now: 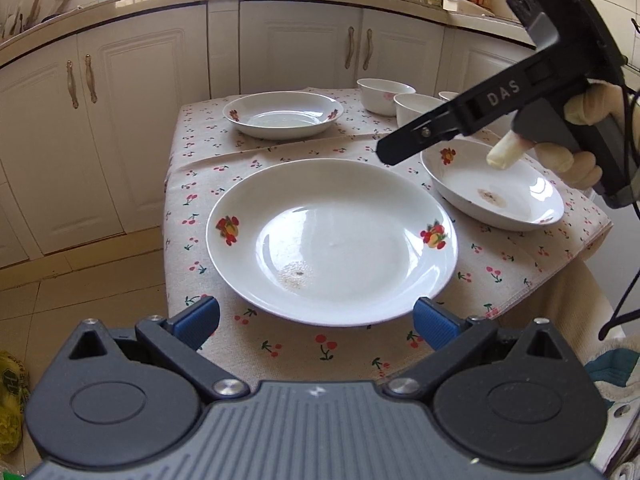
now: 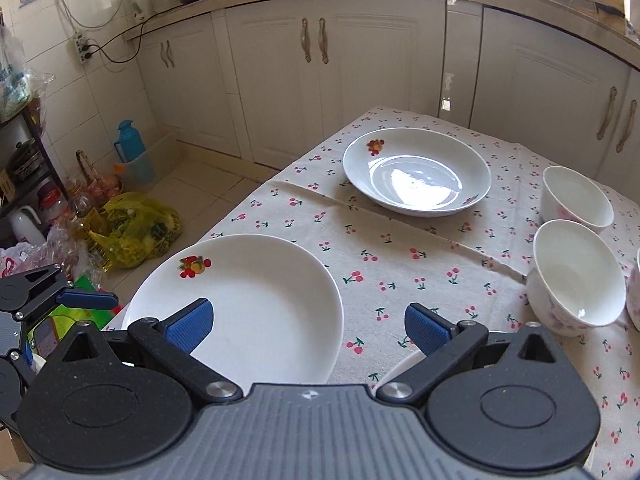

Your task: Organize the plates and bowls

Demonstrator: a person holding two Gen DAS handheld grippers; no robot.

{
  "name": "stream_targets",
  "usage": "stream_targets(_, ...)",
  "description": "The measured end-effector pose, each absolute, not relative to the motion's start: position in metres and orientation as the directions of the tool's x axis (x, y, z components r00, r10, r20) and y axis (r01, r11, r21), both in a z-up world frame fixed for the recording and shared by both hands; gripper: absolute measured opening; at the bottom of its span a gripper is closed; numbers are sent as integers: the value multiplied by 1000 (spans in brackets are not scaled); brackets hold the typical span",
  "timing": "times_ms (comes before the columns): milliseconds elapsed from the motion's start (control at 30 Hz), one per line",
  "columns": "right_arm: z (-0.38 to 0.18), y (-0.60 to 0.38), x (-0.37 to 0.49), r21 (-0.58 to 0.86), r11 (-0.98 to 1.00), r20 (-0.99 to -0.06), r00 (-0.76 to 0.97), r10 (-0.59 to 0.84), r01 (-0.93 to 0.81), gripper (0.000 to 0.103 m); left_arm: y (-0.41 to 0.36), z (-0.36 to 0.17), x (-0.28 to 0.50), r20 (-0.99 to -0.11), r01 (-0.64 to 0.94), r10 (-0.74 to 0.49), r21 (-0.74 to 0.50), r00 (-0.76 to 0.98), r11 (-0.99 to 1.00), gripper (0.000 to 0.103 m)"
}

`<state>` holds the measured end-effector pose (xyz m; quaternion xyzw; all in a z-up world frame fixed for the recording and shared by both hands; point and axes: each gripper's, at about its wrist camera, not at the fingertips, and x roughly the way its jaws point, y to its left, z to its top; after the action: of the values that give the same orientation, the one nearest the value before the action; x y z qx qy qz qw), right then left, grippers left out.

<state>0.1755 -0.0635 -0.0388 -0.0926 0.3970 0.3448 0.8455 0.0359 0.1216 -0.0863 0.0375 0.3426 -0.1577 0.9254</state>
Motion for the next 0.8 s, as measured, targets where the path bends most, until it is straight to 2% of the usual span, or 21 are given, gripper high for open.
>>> stream_targets(100,-47,-57,185,139,725,-750,406,522,-675,101,122,-88,38,-648,349,-288,-37,705,937,102)
stream_targets(267,-61,-48,201,182,702,-767,347,539,-689,92,123,-95,47,-665,388,-315,-41,677,921,102)
stream_targets(500,-74,-41,219,223,687,-785,291,547,-691,84,121,-100,56,-677,428,-337,-36,655,903,101)
stream_targets(633,-81,-37,226,238,673,-795,257,549,-700,72,123,-102,61,-685,440,-352,-51,638,897,101)
stream_targets(800,-85,-32,228,244,655,-803,230,551,-715,68,124,-102,63,-688,448,-356,-51,632,893,100)
